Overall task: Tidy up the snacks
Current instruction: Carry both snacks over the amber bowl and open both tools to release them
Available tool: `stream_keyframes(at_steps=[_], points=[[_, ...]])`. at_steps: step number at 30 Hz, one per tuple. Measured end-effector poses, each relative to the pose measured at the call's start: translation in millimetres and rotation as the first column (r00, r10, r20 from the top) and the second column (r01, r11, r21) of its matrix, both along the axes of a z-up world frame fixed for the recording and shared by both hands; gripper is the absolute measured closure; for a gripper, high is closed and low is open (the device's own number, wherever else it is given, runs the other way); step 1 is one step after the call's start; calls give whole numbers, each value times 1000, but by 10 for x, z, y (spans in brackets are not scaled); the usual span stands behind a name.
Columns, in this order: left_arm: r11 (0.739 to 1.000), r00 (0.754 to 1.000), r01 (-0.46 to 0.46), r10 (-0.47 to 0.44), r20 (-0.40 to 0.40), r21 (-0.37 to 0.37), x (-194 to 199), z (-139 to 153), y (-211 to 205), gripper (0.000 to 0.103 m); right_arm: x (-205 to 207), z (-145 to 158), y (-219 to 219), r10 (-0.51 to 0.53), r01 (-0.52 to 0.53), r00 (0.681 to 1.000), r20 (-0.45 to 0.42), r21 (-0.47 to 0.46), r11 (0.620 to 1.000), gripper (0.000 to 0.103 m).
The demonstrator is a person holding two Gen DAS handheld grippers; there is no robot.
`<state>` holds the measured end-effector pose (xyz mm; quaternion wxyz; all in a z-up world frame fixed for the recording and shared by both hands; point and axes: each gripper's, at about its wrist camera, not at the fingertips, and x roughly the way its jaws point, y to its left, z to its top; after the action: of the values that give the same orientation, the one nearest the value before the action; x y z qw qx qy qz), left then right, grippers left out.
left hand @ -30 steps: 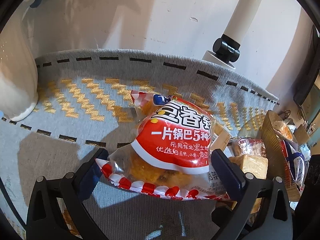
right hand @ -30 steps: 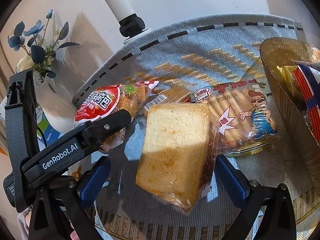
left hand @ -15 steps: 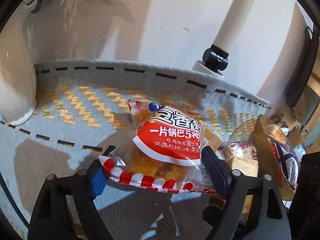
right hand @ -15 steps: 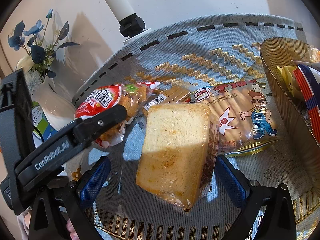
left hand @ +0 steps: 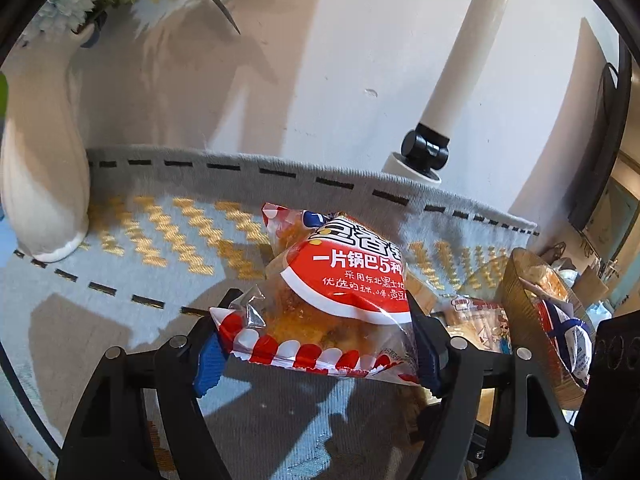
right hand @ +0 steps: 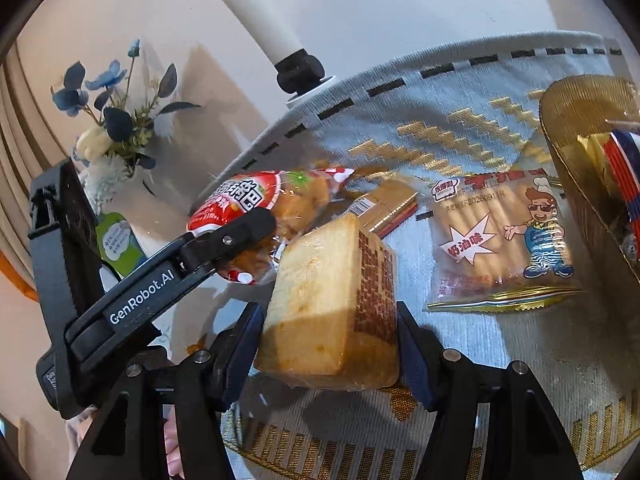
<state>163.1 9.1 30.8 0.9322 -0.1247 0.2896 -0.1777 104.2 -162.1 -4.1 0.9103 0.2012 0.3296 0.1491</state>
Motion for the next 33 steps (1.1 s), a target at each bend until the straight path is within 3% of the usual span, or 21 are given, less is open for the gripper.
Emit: stream_keyframes(at_steps=[9,10,11,12,18,22,25,28,31,33], points=[[998,996,-47,49,74,-29,-92,95,99,29,-61,44,-56,34,-36,999,32,41,999,42],[998,995,-54,57,81,-40,-103,108,125,30,-76,49,-57,41,-42,998,37,43,998,45],[997,994,-60,64,86,-49,-114,114,152,30,-109,47,-74,40,-42,998,41,41,998,59],[996,994,-65,70,87,-55,-116,118,172,29,-123,43,-75,49,-51,998,43,47,998,63],[996,996,-61,66,67,-68,-83,91,194,30,-58,2,45,99,-99,995,-2,14,995,63],[1000,1000,-16,15,-20,-7,37,-12,92,27,-24,-17,90,114,-114,993,-13,12,993,63],[1000,991,17,-19,-132,-15,178,-163,35,26,18,-48,94,115,-114,993,-36,23,993,61],[1000,994,2,-5,-111,-21,148,-154,62,40,2,-43,89,116,-115,993,-28,26,993,65],[999,997,-31,29,-76,-30,92,-126,92,43,-39,-22,75,114,-114,993,-4,30,993,69],[996,999,-50,49,-21,-76,26,-57,177,43,-59,-8,46,106,-107,994,12,43,993,69]])
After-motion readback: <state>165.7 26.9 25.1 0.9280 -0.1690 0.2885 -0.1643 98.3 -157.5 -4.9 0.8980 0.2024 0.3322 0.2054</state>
